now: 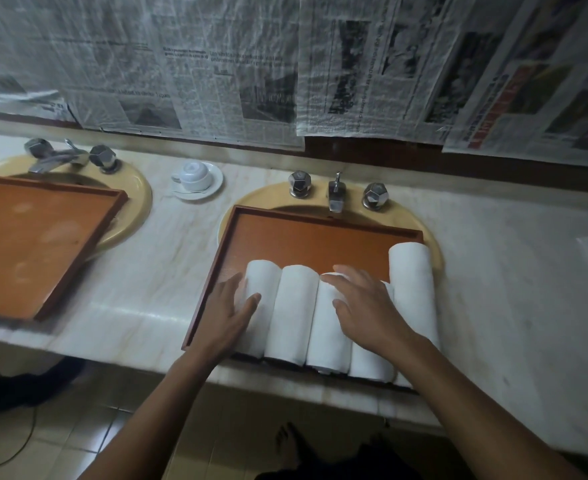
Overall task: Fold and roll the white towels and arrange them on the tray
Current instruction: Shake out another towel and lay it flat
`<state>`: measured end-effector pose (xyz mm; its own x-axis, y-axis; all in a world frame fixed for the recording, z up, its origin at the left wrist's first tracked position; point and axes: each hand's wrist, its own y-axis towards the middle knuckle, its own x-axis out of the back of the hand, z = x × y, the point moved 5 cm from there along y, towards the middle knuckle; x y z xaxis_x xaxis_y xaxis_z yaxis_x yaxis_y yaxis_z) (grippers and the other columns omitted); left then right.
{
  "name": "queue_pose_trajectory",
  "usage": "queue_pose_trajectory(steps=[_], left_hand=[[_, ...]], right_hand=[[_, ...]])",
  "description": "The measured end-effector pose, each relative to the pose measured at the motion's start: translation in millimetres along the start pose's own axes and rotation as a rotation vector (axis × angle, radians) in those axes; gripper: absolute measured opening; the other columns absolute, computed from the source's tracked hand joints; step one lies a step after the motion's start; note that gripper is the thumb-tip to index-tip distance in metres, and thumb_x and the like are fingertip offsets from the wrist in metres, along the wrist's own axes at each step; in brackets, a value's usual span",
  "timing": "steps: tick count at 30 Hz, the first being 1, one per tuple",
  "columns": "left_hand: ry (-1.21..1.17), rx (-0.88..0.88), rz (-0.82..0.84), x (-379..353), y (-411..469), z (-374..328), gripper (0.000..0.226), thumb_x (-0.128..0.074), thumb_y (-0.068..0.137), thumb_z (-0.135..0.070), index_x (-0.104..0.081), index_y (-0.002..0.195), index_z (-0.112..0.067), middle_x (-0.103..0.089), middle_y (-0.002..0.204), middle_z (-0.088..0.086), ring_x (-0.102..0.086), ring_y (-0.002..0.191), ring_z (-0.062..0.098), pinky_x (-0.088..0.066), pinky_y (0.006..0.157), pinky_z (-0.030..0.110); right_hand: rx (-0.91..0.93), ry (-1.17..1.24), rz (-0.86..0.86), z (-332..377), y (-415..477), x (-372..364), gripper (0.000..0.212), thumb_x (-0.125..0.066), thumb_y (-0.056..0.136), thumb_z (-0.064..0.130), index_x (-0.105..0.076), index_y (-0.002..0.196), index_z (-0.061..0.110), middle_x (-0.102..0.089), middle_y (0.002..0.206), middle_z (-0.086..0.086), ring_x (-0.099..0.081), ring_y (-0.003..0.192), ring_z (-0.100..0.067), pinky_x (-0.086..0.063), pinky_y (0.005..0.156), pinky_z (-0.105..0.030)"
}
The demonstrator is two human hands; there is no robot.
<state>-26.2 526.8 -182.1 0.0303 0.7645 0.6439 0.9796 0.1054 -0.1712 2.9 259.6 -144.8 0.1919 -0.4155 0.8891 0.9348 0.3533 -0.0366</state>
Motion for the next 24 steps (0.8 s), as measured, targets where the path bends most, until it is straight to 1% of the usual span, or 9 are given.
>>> queue_pose_trajectory(steps=[2,5,7,9,12,15,17,19,24], left_hand=[[0.041,-0.067,-0.051,-0.5,4.1,-18.2,0.062,-0.053,0.099,-0.059,-0.040,0.152,-0.029,-0.044,0.152,-0.002,-0.045,0.137,0.016,-0.042,0.110,0.040],[0.049,-0.174,-0.082,-7.1,12.4,-57.3,0.059,-0.051,0.095,-0.059,-0.047,0.146,-0.029,-0.050,0.145,-0.003,-0.047,0.132,0.015,-0.044,0.109,0.043],[0.040,-0.221,-0.073,-16.6,19.0,-79.9,0.054,-0.053,0.095,-0.055,-0.051,0.143,-0.029,-0.054,0.139,-0.002,-0.049,0.129,0.017,-0.044,0.107,0.044],[0.033,-0.262,-0.052,-30.8,25.0,-102.5,0.049,-0.056,0.096,-0.050,-0.055,0.139,-0.027,-0.058,0.134,0.000,-0.052,0.125,0.019,-0.045,0.103,0.042],[0.053,-0.311,-0.003,-56.3,32.7,-132.7,0.046,-0.057,0.099,-0.049,-0.057,0.138,-0.024,-0.058,0.135,0.002,-0.054,0.123,0.020,-0.046,0.096,0.036],[0.062,-0.348,0.040,-84.0,35.4,-159.9,0.048,-0.056,0.098,-0.050,-0.057,0.137,-0.023,-0.056,0.136,0.003,-0.052,0.124,0.022,-0.046,0.096,0.038],[0.058,-0.371,0.064,-106.4,34.2,-181.5,0.044,-0.058,0.100,-0.046,-0.057,0.138,-0.023,-0.055,0.137,0.002,-0.050,0.126,0.022,-0.045,0.099,0.040],[0.051,-0.392,0.088,-129.3,33.7,-204.9,0.046,-0.057,0.098,-0.047,-0.058,0.137,-0.021,-0.056,0.135,0.001,-0.051,0.124,0.022,-0.046,0.099,0.041],[0.021,-0.470,0.117,-198.7,27.1,-270.0,0.038,-0.059,0.093,-0.043,-0.064,0.126,-0.024,-0.062,0.129,-0.006,-0.054,0.122,0.020,-0.043,0.102,0.038]], right_hand=[[-0.066,0.047,-0.038,-10.6,-4.8,12.0,0.048,-0.054,0.101,0.019,-0.051,0.147,0.031,-0.039,0.158,0.005,-0.034,0.145,-0.016,-0.030,0.119,-0.043],[-0.137,0.082,-0.119,-29.8,-14.1,29.3,0.045,-0.059,0.100,0.019,-0.056,0.143,0.030,-0.043,0.155,0.005,-0.038,0.142,-0.018,-0.029,0.117,-0.036],[-0.186,0.097,-0.142,-43.3,-21.8,40.2,0.043,-0.060,0.100,0.019,-0.057,0.142,0.028,-0.044,0.155,0.005,-0.038,0.143,-0.018,-0.029,0.118,-0.036],[-0.212,0.109,-0.189,-60.5,-32.6,51.9,0.042,-0.061,0.098,0.018,-0.060,0.140,0.026,-0.047,0.153,0.003,-0.041,0.142,-0.019,-0.033,0.120,-0.039],[-0.279,0.095,-0.243,-89.0,-50.3,69.3,0.042,-0.063,0.098,0.019,-0.059,0.139,0.026,-0.048,0.152,0.004,-0.044,0.138,-0.019,-0.035,0.117,-0.035],[-0.348,0.092,-0.266,-120.0,-70.3,85.4,0.043,-0.062,0.097,0.019,-0.058,0.139,0.025,-0.049,0.150,0.003,-0.047,0.135,-0.020,-0.041,0.114,-0.038],[-0.352,0.124,-0.321,-145.8,-89.1,98.6,0.044,-0.063,0.094,0.015,-0.060,0.137,0.024,-0.052,0.147,0.001,-0.048,0.134,-0.022,-0.042,0.113,-0.042],[-0.379,0.133,-0.390,-176.1,-109.1,111.9,0.044,-0.066,0.093,0.013,-0.062,0.135,0.023,-0.054,0.143,0.000,-0.050,0.132,-0.024,-0.043,0.111,-0.045],[-0.477,0.125,-0.491,-263.4,-154.4,149.3,0.042,-0.069,0.091,0.012,-0.064,0.131,0.022,-0.059,0.137,0.000,-0.055,0.127,-0.026,-0.045,0.107,-0.047]])
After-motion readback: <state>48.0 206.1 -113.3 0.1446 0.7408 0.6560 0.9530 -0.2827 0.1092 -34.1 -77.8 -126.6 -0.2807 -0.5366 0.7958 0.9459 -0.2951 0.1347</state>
